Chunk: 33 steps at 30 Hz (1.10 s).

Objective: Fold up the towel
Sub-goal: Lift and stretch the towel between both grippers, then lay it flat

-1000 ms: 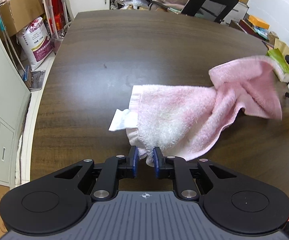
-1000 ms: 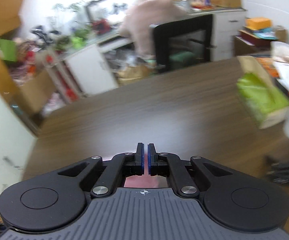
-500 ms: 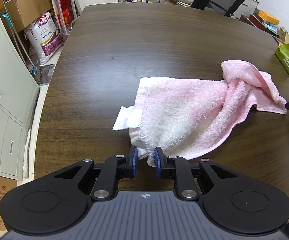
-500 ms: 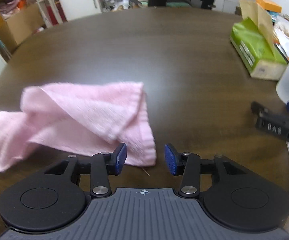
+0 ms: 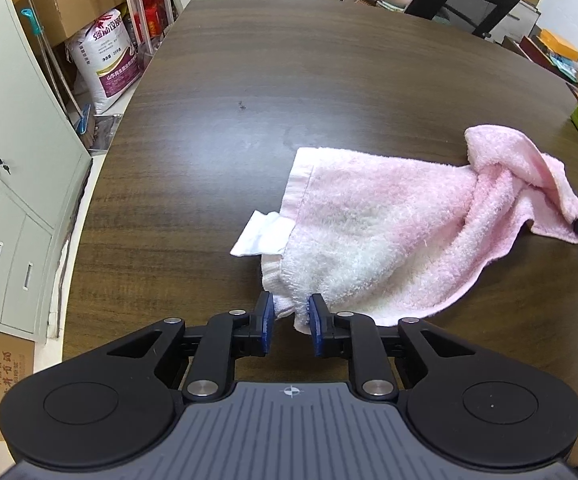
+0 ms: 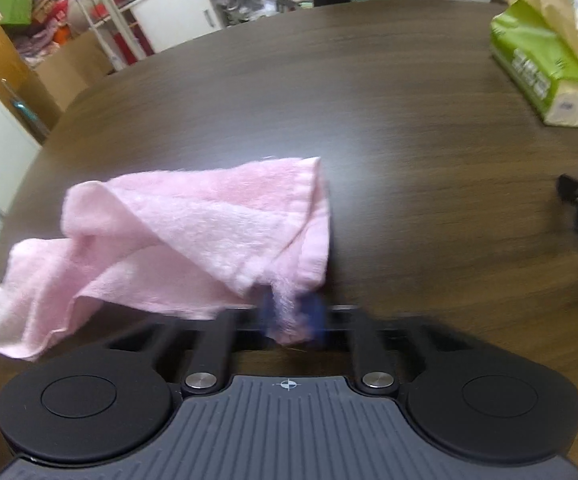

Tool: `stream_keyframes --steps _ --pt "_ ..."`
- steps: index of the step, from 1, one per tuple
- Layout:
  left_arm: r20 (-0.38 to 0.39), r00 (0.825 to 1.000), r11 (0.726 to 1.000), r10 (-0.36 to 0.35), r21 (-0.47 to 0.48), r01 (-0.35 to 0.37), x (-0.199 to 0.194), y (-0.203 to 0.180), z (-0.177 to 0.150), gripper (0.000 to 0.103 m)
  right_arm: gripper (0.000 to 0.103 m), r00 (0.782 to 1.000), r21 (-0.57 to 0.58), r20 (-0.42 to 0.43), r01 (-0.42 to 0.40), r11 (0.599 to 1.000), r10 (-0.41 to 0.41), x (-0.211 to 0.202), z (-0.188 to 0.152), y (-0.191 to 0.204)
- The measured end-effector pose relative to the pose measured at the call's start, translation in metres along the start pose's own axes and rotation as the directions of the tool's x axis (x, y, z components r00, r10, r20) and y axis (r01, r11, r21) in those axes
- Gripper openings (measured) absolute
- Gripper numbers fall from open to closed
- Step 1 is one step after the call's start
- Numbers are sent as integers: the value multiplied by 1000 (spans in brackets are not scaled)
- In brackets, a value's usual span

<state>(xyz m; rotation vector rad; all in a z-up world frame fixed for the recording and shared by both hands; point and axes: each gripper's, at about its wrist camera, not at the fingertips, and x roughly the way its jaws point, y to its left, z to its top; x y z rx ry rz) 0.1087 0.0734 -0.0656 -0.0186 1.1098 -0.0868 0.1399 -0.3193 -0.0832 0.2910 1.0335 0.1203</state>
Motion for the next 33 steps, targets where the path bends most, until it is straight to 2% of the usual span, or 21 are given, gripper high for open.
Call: stream_keyframes --steps 1,3,5,7,10,11,14,17,19,22,26,29,31,33 --pt "6 1000 1000 1 0 -1 -1 0 1 16 8 1000 12 5 -13 1000 13 -3 0 0" --pt "22 1000 1000 1 -1 -1 -4 -1 2 15 8 995 86 33 -92 992 89 -16 2 -4" --pt "57 998 1000 4 0 -4 -11 -1 6 14 8 981 147 82 -185 972 174 -34 6 -7" --pt "94 996 1000 2 3 -2 -21 -1 12 14 8 954 174 172 -276 945 247 -64 18 -8" --pt "137 991 1000 -3 7 2 -34 0 23 14 8 922 161 264 -333 929 284 -97 36 -8" --pt "149 989 1000 -2 10 1 -38 0 27 14 8 918 160 273 -338 927 288 -100 38 -8" --pt "208 978 999 -2 39 -7 -52 -1 47 14 8 872 128 365 -393 910 326 -131 65 -8" --pt "260 966 998 -5 55 -9 -62 -1 73 14 8 857 90 402 -388 917 323 -140 91 -6" --pt "286 958 998 0 62 -18 -66 -1 88 14 8 856 67 417 -364 929 305 -138 112 -6" --pt "344 939 996 20 79 -50 -76 -4 117 14 8 843 51 447 -359 932 300 -138 142 -2" --pt "433 901 995 35 72 -73 -102 -7 155 14 8 806 26 515 -353 935 290 -153 173 3" --pt "478 878 995 38 60 -76 -118 -9 168 14 8 779 13 557 -352 936 286 -168 185 4" --pt "489 871 996 41 53 -76 -124 -9 170 14 8 770 9 573 -348 938 280 -175 185 3" --pt "470 882 997 32 50 -63 -126 -8 163 14 8 774 16 572 -342 939 272 -177 180 2"
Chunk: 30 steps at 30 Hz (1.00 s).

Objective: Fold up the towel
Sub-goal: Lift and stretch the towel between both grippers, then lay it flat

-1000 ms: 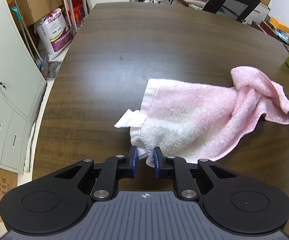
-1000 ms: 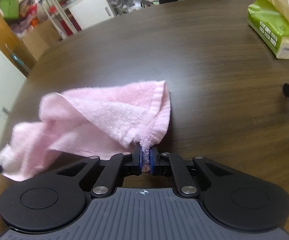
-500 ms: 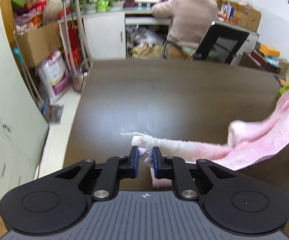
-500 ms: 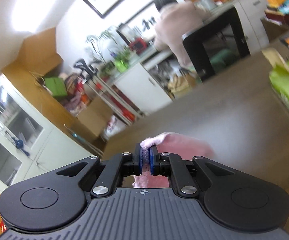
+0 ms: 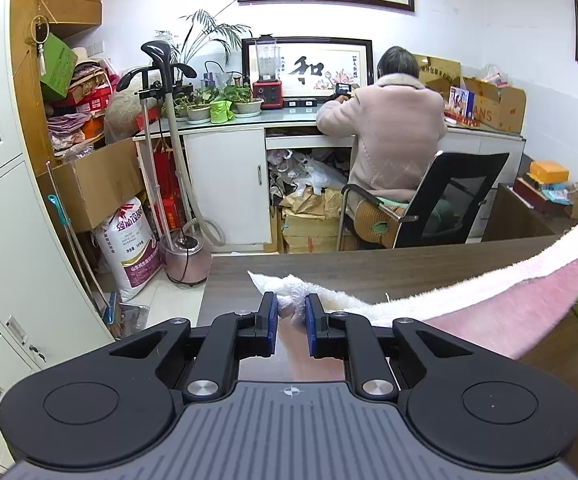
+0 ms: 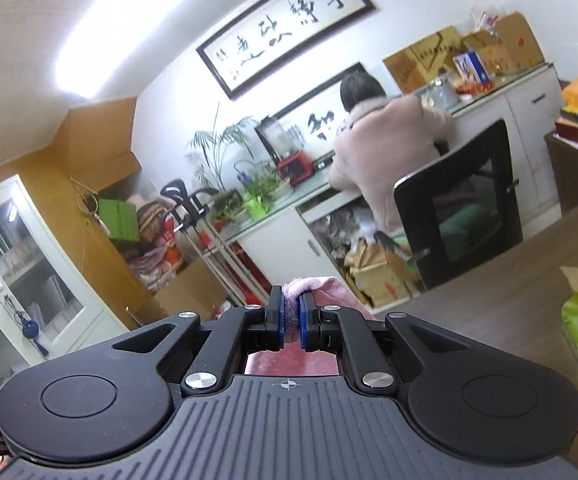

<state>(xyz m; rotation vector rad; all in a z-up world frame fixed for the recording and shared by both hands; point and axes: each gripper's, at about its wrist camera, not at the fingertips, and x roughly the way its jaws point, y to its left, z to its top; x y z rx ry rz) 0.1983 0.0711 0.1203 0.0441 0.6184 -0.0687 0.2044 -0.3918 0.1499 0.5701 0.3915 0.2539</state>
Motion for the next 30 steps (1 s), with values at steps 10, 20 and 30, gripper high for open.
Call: stream_keyframes --steps 10,20,30 --pt "-279 958 998 -59 -22 55 9 -15 -122 14 8 953 108 -252 198 974 -166 -25 -110 -62" --pt "-453 889 998 -62 -29 55 26 -14 -200 15 8 832 151 -481 388 909 -275 -42 -213 -119" --pt "-500 863 997 -67 -12 71 26 -25 -226 16 9 765 78 -552 444 892 -333 -56 -235 -121"
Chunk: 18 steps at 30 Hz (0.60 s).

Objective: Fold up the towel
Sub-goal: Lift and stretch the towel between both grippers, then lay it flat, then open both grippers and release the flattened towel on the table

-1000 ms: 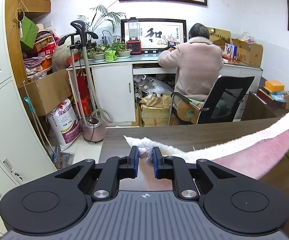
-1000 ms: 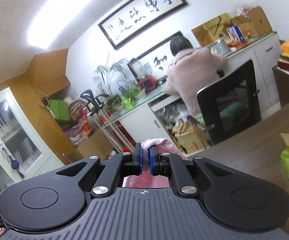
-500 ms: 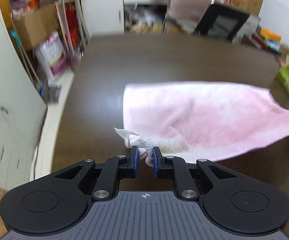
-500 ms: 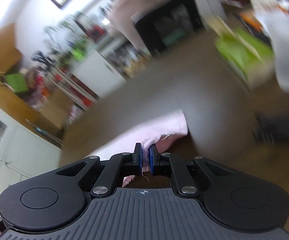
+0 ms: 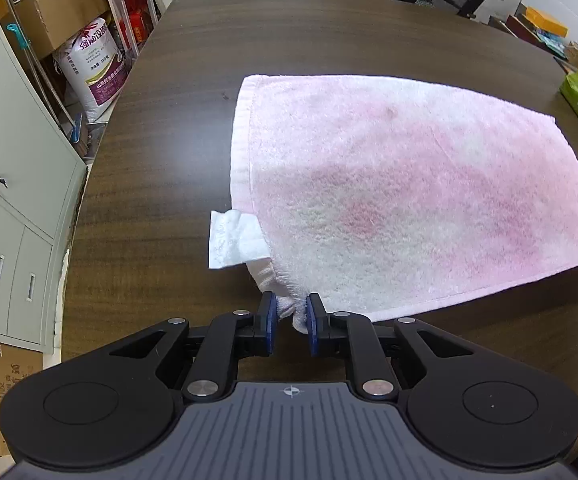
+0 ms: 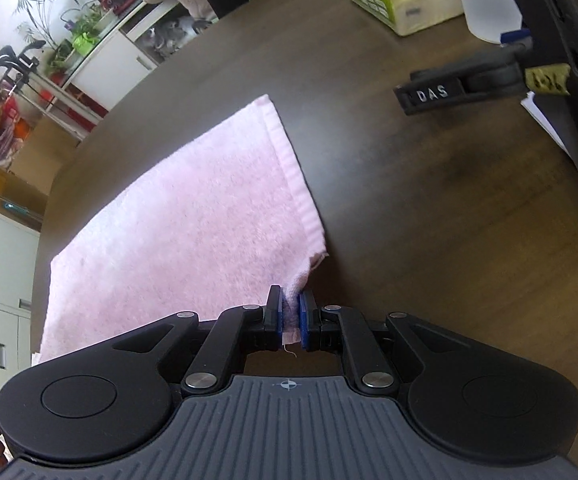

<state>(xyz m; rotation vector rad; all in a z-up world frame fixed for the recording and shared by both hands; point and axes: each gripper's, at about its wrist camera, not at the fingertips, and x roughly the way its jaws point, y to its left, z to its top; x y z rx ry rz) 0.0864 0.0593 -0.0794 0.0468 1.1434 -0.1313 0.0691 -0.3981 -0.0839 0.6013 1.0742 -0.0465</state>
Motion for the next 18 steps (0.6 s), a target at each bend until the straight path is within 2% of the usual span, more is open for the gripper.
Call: stream_keyframes --steps 10,14,16,18 --pt "-33 999 1000 11 2 -11 6 4 -10 19 11 994 -67 -52 94 993 -98 4 -11 7" --pt "-40 999 999 30 21 -29 9 4 -9 25 12 990 -105 -45 126 986 -131 4 -11 16" --pt "-38 998 999 44 34 -43 9 4 -7 26 16 986 -138 -41 155 978 -162 4 -12 23" --pt "-37 998 998 57 39 -55 8 5 -7 29 27 977 -178 -34 200 964 -209 4 -14 31"
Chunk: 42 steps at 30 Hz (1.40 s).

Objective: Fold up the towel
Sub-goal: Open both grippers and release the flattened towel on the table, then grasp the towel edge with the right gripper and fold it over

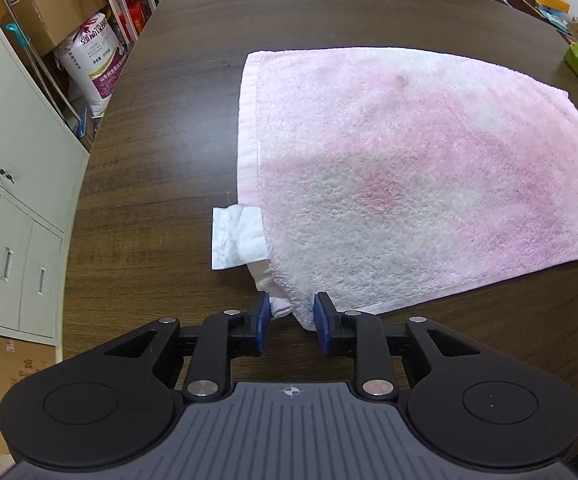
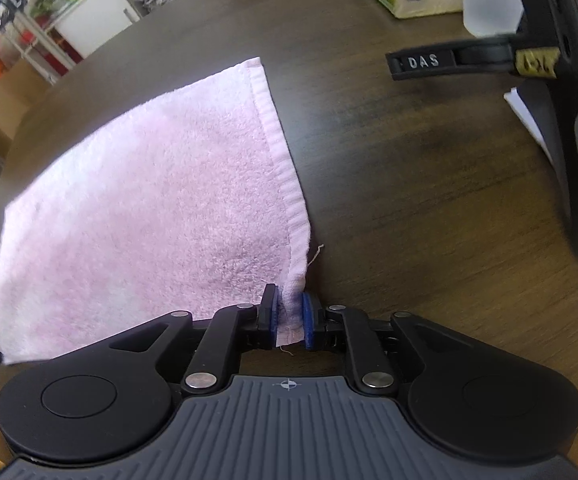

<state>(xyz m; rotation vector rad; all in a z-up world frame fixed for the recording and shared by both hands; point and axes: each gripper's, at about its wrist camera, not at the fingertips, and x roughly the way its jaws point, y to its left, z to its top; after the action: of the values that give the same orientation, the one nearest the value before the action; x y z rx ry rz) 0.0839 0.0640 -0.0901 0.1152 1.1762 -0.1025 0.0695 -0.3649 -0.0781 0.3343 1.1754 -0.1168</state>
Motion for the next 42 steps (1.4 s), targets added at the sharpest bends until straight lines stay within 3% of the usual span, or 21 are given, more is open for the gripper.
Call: stream_keyframes --steps 4,10,14,18,22,31,42 --pt "-1 1000 1000 30 -1 -30 -1 4 -2 43 34 996 -62 0 85 994 -85 -5 -2 8" --pt "-4 997 997 71 -22 -72 -7 16 -5 45 41 990 -82 0 142 986 -142 -14 -5 8" --pt "37 996 996 85 -34 -83 -22 20 0 46 45 985 -65 18 172 983 -171 -20 -5 7" --pt "109 992 997 68 -47 -63 -35 17 12 56 57 990 3 38 139 990 -139 -28 2 -1" --pt "144 989 999 24 -40 -18 -34 4 25 57 58 995 48 47 89 995 -91 -29 5 -2" --pt "92 995 999 -43 6 42 -3 -33 31 57 57 998 172 58 -24 985 14 -21 -4 -14" --pt "46 997 998 -60 -7 61 4 -48 26 57 53 992 225 81 -108 968 92 -16 -12 -32"
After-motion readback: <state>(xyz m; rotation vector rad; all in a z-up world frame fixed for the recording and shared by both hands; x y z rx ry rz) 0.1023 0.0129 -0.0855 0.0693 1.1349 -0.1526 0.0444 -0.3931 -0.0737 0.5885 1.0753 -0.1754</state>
